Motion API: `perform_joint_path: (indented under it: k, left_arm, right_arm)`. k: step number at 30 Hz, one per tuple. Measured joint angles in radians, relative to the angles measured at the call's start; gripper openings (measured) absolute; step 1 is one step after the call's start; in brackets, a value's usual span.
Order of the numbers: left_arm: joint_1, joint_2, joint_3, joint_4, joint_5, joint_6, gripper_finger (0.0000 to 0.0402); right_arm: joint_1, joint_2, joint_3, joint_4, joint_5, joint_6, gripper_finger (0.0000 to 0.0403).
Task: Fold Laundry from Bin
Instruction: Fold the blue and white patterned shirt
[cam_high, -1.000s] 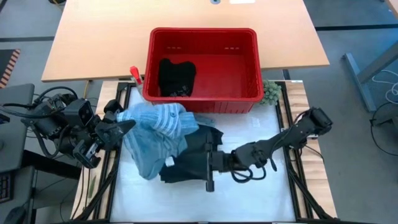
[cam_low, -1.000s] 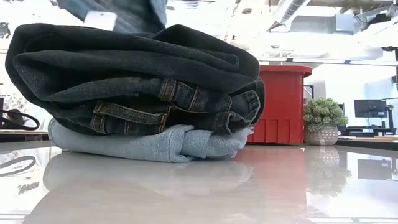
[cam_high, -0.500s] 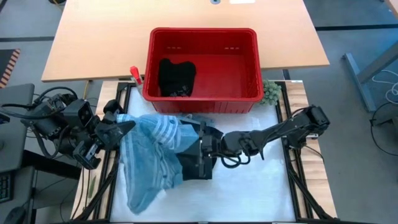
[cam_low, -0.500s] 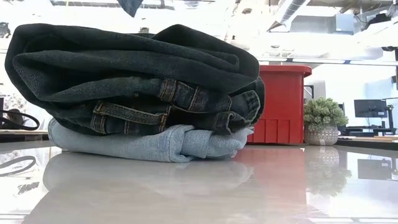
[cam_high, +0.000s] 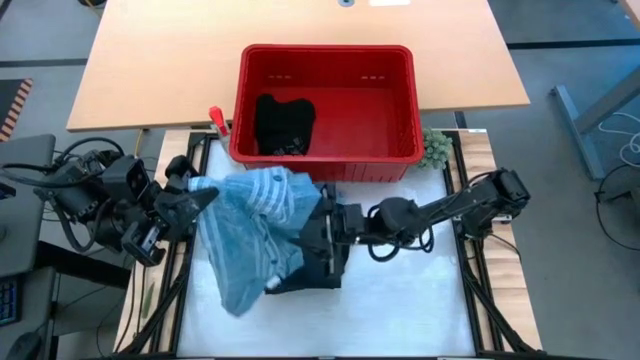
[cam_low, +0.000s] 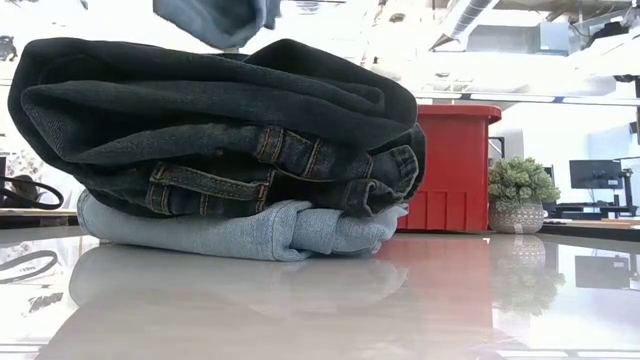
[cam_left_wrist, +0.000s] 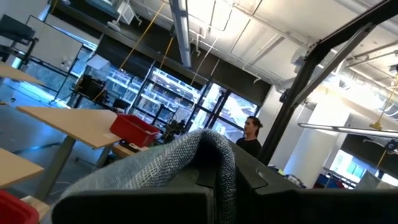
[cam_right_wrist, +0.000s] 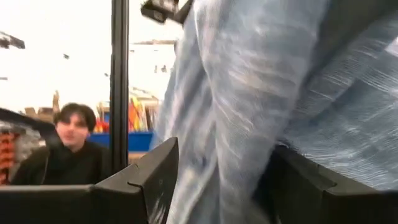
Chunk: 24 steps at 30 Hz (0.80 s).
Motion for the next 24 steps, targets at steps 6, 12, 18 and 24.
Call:
perform_joint_path:
  k: [6,12,18,24]
  left_arm:
    - [0.012,0.0,0.0,-0.001,0.0,-0.001,0.0]
    - [0.025,0.0,0.0,-0.005,0.005,-0.012,0.0]
    - [0.035,0.0,0.0,-0.007,0.0,-0.014,0.0]
    - [0.035,0.001,-0.003,-0.037,-0.085,-0.034,0.0]
  right_arm:
    - [-0.037,-0.001,0.024,0.032,-0.045,0.038,0.0251]
    - [-0.049,0.0,0.079,0.033,-0.09,0.034,0.0251]
    - [-0.052,0.021,0.12,0.024,-0.128,0.148,0.0217]
    - [-0.057,0.024,0.157,0.021,-0.185,0.295,0.0051]
